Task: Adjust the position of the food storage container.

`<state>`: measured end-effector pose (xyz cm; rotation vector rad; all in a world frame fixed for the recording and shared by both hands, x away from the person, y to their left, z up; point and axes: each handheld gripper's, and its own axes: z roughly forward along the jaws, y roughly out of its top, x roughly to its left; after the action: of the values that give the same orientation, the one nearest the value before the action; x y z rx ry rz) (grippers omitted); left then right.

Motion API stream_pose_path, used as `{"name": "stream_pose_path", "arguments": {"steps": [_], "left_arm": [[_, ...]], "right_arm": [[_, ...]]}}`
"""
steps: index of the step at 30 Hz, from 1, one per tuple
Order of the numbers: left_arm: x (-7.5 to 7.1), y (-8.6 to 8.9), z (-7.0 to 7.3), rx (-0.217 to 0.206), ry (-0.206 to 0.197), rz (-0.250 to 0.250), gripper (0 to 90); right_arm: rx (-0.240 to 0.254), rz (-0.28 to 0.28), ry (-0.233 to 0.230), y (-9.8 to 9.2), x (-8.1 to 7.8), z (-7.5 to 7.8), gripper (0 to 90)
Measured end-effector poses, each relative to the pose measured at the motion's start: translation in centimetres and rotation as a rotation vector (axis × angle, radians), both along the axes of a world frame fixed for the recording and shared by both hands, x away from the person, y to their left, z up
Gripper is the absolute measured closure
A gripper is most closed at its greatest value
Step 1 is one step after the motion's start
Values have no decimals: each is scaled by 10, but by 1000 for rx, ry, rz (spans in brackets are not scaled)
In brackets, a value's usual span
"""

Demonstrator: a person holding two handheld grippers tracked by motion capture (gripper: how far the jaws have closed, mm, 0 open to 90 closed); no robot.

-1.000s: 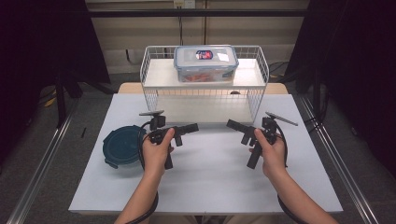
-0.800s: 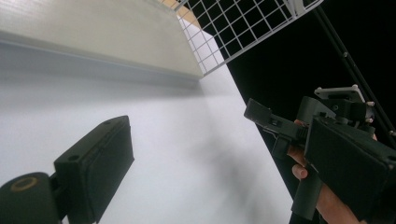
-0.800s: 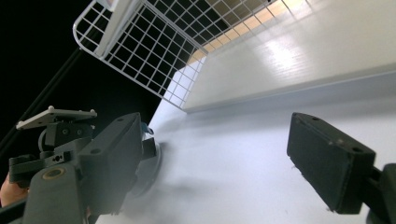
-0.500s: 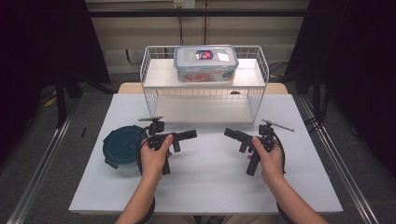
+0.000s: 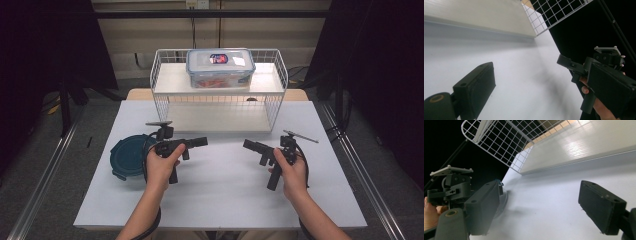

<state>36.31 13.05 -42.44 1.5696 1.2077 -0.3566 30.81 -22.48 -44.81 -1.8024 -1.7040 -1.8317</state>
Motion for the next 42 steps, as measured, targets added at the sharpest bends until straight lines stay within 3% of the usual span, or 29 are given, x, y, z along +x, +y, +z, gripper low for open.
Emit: {"name": "stream_pose_path", "arguments": {"steps": [1, 2, 5, 16, 28, 33, 35, 38, 41, 42], "left_arm": [[1, 3, 2, -2, -3, 8, 99], [2, 5, 4, 20, -7, 17, 140], [5, 12, 7, 60, -14, 34, 151], [15, 40, 17, 44, -4, 80, 146], [27, 77, 18, 104, 10, 148, 205], [28, 90, 15, 122, 17, 172, 293], [29, 95, 16, 137, 10, 185, 376], [32, 108, 15, 177, 44, 206, 524], [32, 114, 15, 195, 49, 215, 598], [32, 117, 15, 207, 45, 225, 685]], "right_arm": [[6, -2, -1, -1, 0, 0, 174], [10, -5, 3, -3, 0, 0, 174], [7, -9, 7, -5, 0, 0, 174], [5, 3, 13, -4, 0, -2, 174], [16, 15, 16, -4, 1, -3, 172], [20, 15, 20, -5, 1, -3, 172], [19, 15, 17, -6, 0, -3, 172], [14, 20, 14, -7, 0, -2, 172], [17, 23, 14, -7, -1, -1, 171], [15, 25, 10, -7, -1, -1, 170]]}}
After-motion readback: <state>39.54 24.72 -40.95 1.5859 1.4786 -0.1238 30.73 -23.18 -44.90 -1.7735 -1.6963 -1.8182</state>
